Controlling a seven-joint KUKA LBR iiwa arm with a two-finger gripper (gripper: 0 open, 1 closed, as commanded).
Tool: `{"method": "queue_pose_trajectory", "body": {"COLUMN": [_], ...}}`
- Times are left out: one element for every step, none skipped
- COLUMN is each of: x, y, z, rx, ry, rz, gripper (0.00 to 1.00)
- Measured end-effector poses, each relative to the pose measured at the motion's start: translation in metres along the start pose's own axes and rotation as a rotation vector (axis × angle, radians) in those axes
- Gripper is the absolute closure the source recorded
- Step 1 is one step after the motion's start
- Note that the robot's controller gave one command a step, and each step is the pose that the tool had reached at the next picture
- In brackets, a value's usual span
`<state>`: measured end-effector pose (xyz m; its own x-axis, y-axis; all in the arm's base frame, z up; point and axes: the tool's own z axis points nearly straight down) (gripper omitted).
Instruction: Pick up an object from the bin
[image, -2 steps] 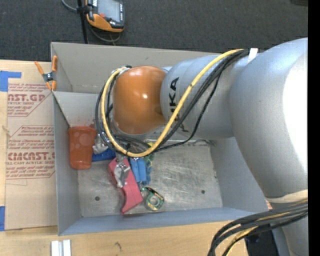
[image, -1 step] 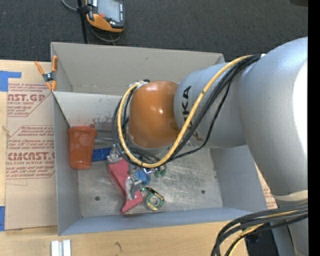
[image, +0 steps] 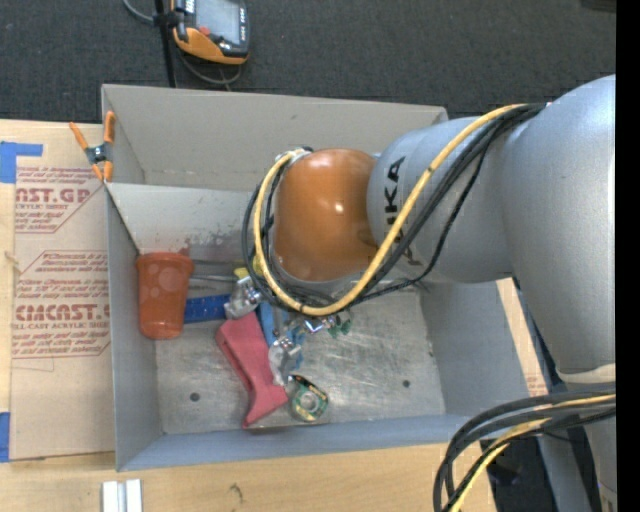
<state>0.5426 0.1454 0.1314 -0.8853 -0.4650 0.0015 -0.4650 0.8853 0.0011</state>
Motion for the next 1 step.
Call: {"method": "queue_pose_trajectory", "body": {"x": [0.0056], "y": [-0.0198], "z": [0.0302], "rx": [0.018], "ry": [-0.074], "rz": [-0.302], "gripper": [1.00]}}
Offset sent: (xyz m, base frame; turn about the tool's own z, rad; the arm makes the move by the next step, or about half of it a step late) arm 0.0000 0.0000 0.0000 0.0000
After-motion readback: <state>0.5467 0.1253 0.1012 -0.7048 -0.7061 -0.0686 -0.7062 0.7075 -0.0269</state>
